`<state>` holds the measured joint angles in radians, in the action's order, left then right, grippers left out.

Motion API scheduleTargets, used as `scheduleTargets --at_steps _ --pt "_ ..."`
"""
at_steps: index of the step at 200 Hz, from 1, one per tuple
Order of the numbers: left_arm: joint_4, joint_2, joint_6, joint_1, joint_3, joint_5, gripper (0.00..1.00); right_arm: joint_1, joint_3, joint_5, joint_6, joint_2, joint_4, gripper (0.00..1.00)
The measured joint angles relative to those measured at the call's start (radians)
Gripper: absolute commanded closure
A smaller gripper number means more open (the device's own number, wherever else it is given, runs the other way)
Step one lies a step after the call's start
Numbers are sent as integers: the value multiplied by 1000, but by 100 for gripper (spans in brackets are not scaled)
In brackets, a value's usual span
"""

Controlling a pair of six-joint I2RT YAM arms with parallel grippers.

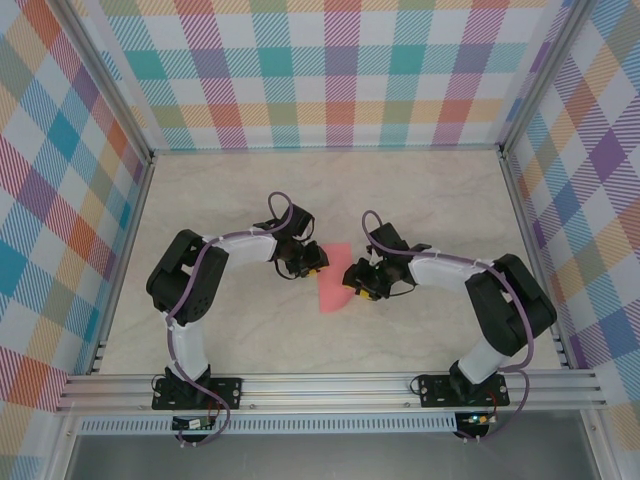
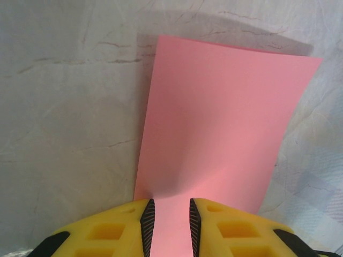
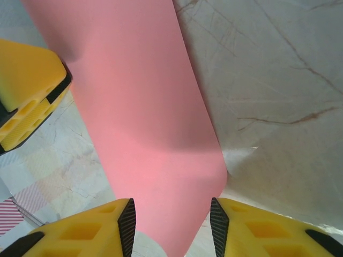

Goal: Fold a paper plane with a square sheet of paper (pick it up from the middle)
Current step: Third fold the triangle at the center of the table.

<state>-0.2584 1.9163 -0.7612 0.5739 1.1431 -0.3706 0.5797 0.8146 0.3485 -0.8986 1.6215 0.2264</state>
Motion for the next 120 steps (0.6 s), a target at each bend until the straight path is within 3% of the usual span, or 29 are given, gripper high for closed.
scheduleTargets --at_steps 120 --pt "1 -1 6 0 -1 0 72 -11 3 34 -6 26 -14 57"
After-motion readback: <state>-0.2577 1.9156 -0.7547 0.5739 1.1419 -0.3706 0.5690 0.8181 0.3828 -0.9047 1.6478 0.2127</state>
